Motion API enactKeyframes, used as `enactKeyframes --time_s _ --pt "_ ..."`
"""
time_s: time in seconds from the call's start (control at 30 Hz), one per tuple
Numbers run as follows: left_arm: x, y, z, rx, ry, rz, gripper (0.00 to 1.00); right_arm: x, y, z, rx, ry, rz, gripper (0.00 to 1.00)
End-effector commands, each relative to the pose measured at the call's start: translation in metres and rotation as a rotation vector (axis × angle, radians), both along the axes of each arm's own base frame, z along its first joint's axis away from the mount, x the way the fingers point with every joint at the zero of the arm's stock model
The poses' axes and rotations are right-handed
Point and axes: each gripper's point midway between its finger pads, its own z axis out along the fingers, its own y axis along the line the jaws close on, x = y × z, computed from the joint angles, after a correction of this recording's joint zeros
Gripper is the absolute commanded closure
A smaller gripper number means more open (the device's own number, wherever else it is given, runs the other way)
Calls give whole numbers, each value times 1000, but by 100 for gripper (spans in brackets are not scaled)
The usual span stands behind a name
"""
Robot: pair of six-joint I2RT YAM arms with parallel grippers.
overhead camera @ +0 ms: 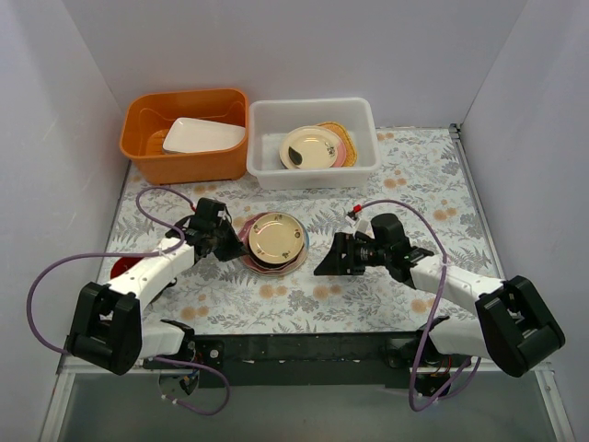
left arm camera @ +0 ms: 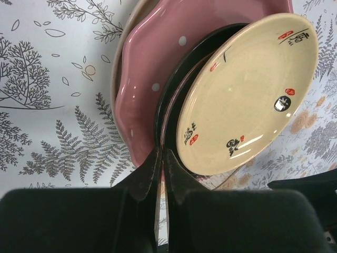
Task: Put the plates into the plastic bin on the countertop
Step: Pick up the plate at the center of the board.
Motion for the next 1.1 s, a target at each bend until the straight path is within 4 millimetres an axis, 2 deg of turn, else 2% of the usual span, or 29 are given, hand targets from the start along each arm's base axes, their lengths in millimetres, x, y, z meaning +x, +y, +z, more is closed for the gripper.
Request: enactKeyframes --time_s 0.0,0.1,0.2,0.23,0.27,0.3,0.33,0.43,0.57,0.6,1.07 --pt "-1 -2 18 -5 -48 -41 100 27 17 25 30 -69 0 7" --pt "-3 -1 20 1 -66 -57 100 42 26 29 17 -82 1 9" --pt "-4 0 21 12 -71 -71 100 56 28 21 -26 -73 -12 12" --pt "-4 0 21 12 -70 -73 100 63 31 25 -31 -88 -17 17" --pt "-4 0 21 12 -71 -74 100 70 32 23 -49 -99 -28 19" --pt "-5 0 20 8 -67 -76 100 72 31 13 -79 -74 -31 21" --pt "-6 -1 19 9 -62 -79 100 80 34 16 -85 -87 -37 25" --pt "-6 -2 18 4 -63 -83 100 90 33 0 -144 -69 -49 32" --pt "-7 -2 17 3 -60 -89 100 107 40 -7 -175 -69 -53 39" --pt "-6 -2 16 5 -58 -93 100 108 42 -14 -182 -53 -48 39" --pt "-10 -2 10 10 -39 -99 100 129 61 -18 -165 -15 -41 53"
